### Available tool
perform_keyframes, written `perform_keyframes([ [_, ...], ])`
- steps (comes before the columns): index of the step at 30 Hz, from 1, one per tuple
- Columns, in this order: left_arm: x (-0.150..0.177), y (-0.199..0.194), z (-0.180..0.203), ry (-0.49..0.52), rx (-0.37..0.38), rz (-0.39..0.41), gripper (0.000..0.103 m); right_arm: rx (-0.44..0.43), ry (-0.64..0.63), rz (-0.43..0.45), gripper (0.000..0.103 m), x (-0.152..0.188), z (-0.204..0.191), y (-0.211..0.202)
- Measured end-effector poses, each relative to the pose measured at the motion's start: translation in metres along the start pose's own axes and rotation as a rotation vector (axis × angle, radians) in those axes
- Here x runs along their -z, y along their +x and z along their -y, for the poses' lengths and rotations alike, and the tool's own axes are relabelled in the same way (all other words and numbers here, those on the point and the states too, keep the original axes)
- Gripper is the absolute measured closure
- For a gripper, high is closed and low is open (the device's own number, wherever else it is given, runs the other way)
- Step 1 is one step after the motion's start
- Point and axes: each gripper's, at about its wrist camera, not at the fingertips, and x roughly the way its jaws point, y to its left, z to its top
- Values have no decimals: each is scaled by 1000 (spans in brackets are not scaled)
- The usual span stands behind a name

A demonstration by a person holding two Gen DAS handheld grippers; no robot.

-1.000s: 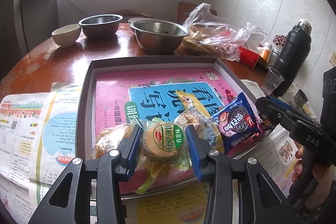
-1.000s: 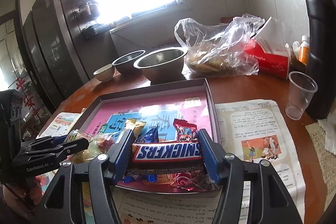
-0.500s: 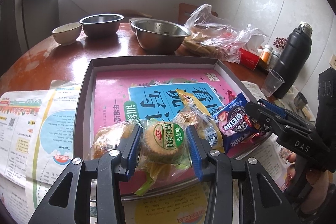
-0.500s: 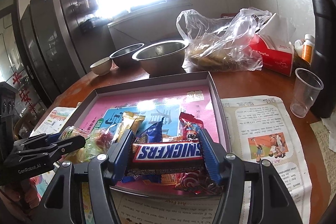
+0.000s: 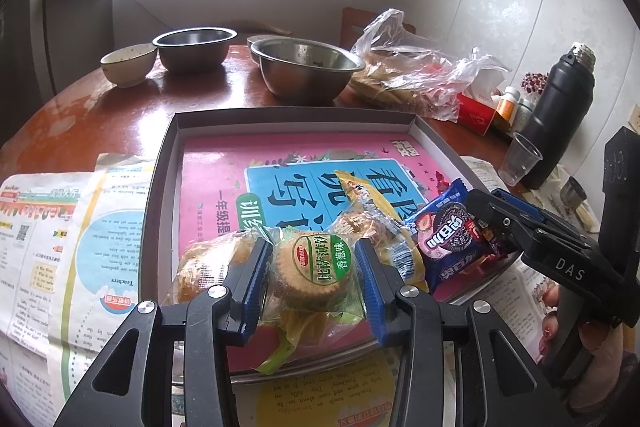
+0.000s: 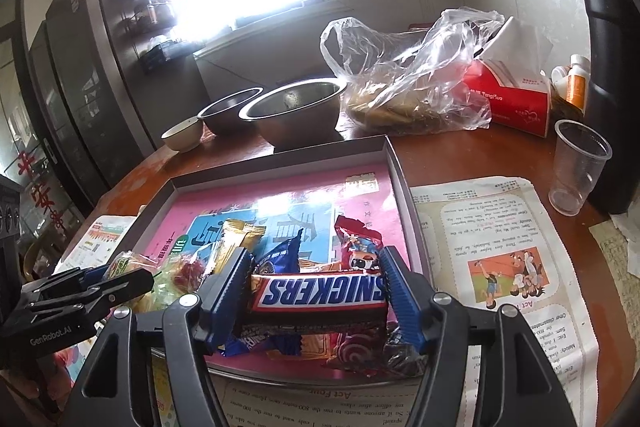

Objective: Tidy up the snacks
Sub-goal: 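Carry the biscuit into the tray with the left gripper while the right gripper carries the Snickers bar, then open both grippers to release the biscuit and Snickers bar in the tray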

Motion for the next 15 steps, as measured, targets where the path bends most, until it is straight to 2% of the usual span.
perform_keyframes([
  [15,3,-2,2,1,-4,4,57,44,-26,-1,29,2,-9,1],
])
